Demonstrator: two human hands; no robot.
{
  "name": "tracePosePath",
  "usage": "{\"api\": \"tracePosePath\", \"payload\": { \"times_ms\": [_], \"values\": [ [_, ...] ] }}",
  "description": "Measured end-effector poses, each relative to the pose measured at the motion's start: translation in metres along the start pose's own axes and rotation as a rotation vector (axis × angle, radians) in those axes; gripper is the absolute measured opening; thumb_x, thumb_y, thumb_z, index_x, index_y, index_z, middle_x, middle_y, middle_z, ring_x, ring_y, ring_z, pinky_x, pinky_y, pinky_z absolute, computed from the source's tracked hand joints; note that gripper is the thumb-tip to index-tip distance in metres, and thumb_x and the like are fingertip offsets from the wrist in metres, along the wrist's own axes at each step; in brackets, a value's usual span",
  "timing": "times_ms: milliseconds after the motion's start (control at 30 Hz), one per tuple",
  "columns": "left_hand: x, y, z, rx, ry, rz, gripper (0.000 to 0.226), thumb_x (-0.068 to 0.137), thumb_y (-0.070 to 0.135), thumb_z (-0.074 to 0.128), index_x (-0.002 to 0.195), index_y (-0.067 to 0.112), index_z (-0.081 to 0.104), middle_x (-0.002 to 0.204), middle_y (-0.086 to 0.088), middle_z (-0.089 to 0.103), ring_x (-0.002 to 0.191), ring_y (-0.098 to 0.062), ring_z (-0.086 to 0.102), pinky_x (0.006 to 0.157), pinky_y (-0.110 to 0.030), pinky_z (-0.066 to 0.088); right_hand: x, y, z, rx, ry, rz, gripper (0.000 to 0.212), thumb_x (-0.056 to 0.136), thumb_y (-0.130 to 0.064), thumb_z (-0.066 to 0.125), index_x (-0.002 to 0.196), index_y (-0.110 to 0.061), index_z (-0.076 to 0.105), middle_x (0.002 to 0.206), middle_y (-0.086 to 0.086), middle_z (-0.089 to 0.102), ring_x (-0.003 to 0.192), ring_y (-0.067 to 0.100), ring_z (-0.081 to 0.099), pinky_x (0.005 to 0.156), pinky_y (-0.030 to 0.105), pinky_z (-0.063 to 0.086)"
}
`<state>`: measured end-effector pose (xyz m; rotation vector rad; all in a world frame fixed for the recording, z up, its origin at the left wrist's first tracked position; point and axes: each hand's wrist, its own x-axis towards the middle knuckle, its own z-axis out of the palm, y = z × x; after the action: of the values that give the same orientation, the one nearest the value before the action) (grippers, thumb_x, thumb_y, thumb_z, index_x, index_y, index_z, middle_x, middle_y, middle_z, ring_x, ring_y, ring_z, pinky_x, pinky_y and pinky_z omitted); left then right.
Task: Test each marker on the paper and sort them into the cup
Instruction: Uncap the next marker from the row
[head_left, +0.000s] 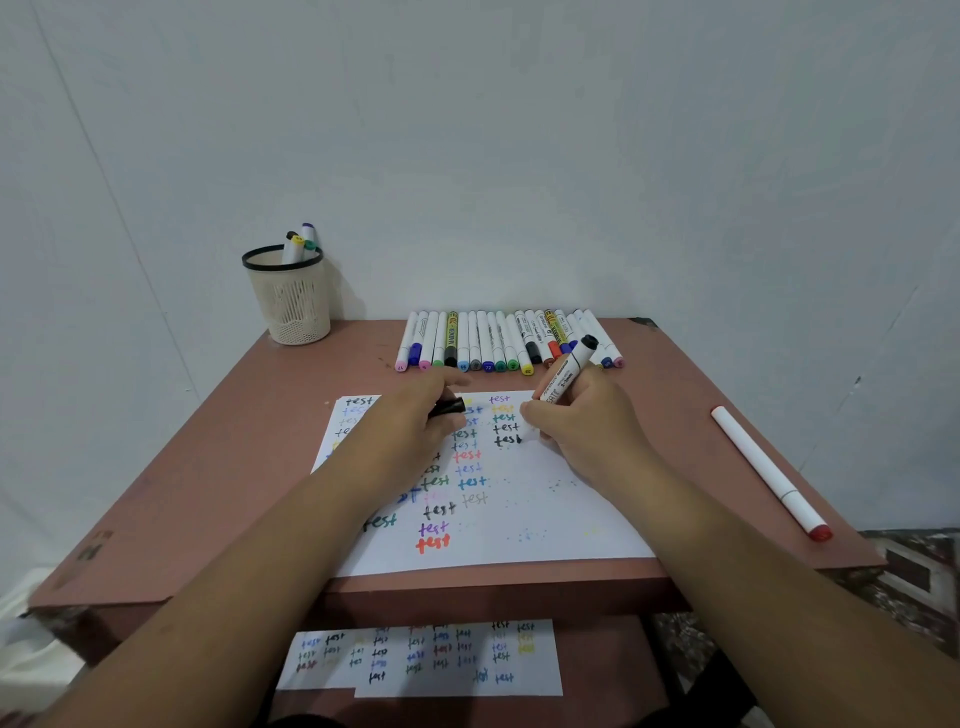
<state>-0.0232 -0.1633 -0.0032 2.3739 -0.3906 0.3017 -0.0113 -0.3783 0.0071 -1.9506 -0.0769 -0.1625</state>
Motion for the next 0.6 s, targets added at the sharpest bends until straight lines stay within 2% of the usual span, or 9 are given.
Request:
{"api": "tracePosePath", "payload": {
  "times_ms": [100, 200, 267, 333, 400, 500, 600],
  "values": [
    [0.001, 0.000, 0.000, 0.013, 0.011, -0.003, 0.030, 0.094, 0.021, 0.067, 0.116, 0.036, 0.053, 0.098, 0.027, 0.054, 0.096, 0.005, 0.054, 0.082, -0.014, 0.041, 0.000, 0.002, 0.001, 0.001, 0.000, -0.012, 0.015, 0.084, -0.015, 0.078, 0.079, -0.020, 0.065, 0.074, 0.002, 0.067, 0.070, 0.021, 0.063, 0.071, 0.049, 0.060],
    [0.000, 0.001, 0.000, 0.027, 0.023, 0.008, 0.025, 0.091, 0.021, 0.072, 0.102, 0.035, 0.056, 0.094, 0.027, 0.056, 0.096, -0.001, 0.057, 0.081, -0.017, 0.044, 0.000, 0.005, 0.001, 0.009, 0.012, -0.025, 0.011, 0.084, -0.018, 0.079, 0.081, -0.020, 0.069, 0.074, 0.001, 0.070, 0.072, 0.020, 0.066, 0.074, 0.049, 0.061],
    [0.000, 0.002, -0.001, 0.034, 0.038, 0.025, 0.023, 0.089, 0.022, 0.075, 0.098, 0.035, 0.058, 0.091, 0.025, 0.058, 0.091, -0.002, 0.058, 0.076, -0.018, 0.043, 0.000, 0.004, 0.000, 0.169, -0.012, -0.055, 0.013, 0.085, -0.014, 0.084, 0.080, -0.022, 0.075, 0.078, 0.004, 0.076, 0.078, 0.024, 0.075, 0.082, 0.052, 0.064],
    [-0.002, 0.004, -0.002, 0.026, 0.059, 0.032, 0.022, 0.088, 0.025, 0.076, 0.093, 0.035, 0.058, 0.088, 0.022, 0.059, 0.084, 0.002, 0.057, 0.069, -0.017, 0.040, -0.003, 0.002, -0.002, 0.341, -0.063, -0.105, 0.025, 0.083, 0.001, 0.083, 0.078, -0.022, 0.078, 0.083, 0.011, 0.078, 0.084, 0.032, 0.077, 0.086, 0.051, 0.064],
    [-0.004, 0.006, -0.003, 0.003, 0.068, 0.020, 0.024, 0.088, 0.025, 0.076, 0.089, 0.038, 0.055, 0.084, 0.019, 0.060, 0.079, 0.002, 0.056, 0.066, -0.017, 0.039, -0.007, -0.001, -0.003, 0.446, -0.117, -0.122, 0.025, 0.083, 0.012, 0.079, 0.084, -0.013, 0.076, 0.086, 0.016, 0.078, 0.085, 0.035, 0.077, 0.084, 0.045, 0.064],
    [-0.006, 0.011, -0.005, -0.017, 0.070, 0.005, 0.031, 0.089, 0.025, 0.074, 0.087, 0.044, 0.050, 0.087, 0.017, 0.061, 0.081, 0.000, 0.058, 0.070, -0.018, 0.044, -0.010, -0.004, -0.003, 0.560, -0.165, -0.092, 0.018, 0.089, 0.018, 0.068, 0.092, 0.000, 0.070, 0.091, 0.020, 0.078, 0.083, 0.032, 0.078, 0.078, 0.035, 0.065],
    [-0.006, 0.013, -0.007, -0.035, 0.075, 0.002, 0.031, 0.089, 0.026, 0.075, 0.087, 0.044, 0.050, 0.086, 0.017, 0.060, 0.077, 0.004, 0.056, 0.066, -0.015, 0.041, -0.010, -0.005, -0.002, 0.587, -0.190, -0.090, 0.015, 0.091, 0.017, 0.066, 0.095, 0.003, 0.070, 0.095, 0.029, 0.076, 0.085, 0.035, 0.078, 0.077, 0.036, 0.066]
  ]
}}
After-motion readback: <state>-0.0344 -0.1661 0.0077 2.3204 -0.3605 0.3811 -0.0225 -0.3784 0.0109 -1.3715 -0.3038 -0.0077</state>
